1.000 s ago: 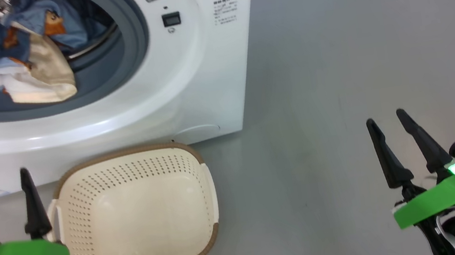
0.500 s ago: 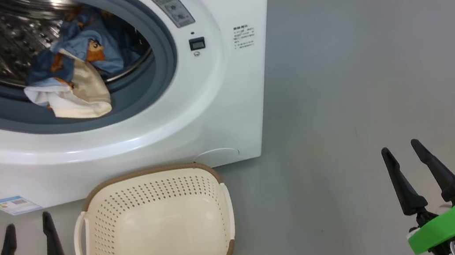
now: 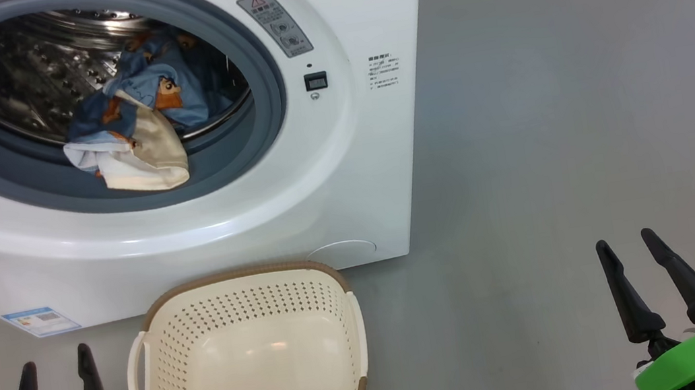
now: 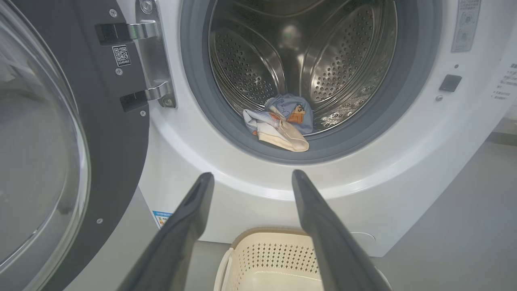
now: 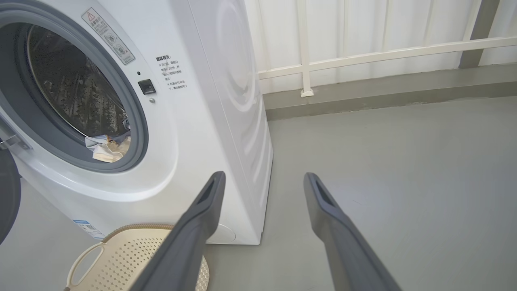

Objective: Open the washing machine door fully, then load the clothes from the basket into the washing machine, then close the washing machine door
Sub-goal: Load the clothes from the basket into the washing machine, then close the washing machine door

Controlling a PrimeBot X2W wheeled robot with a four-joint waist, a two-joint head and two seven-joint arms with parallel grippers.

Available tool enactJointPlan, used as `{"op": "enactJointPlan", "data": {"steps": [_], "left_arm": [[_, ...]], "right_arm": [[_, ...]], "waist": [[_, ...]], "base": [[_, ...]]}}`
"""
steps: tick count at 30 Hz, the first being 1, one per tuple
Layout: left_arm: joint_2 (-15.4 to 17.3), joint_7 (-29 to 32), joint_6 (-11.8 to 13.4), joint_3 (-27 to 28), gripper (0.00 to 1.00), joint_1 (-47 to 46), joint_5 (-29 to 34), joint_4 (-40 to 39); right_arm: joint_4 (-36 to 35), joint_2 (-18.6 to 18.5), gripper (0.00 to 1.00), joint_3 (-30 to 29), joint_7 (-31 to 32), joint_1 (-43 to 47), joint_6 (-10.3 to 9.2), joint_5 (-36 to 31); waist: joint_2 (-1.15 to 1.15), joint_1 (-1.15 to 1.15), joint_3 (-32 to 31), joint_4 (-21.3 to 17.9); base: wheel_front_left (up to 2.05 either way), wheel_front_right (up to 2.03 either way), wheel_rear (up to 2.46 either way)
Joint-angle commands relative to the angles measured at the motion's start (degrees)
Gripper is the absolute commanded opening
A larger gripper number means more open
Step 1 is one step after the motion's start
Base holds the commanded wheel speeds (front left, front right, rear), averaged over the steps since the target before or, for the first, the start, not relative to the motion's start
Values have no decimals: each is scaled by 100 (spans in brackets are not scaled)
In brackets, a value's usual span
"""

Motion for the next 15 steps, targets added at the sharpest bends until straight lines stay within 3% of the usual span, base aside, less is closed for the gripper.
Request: {"op": "enactJointPlan", "data": {"steps": [1,15], "left_arm": [[130,-32,-9,155,100,-28,-32,-170],[185,-32,-9,44,100,-22,-38,-212]], "right_arm": [[-144,-87,100,101,-28,11,9,54],[-162,-74,100,72,-28,52,9,39]], "waist": [[0,0,-1,-7],[0,0,-29,-55]], "base": [[0,0,0],[0,0,0]]}}
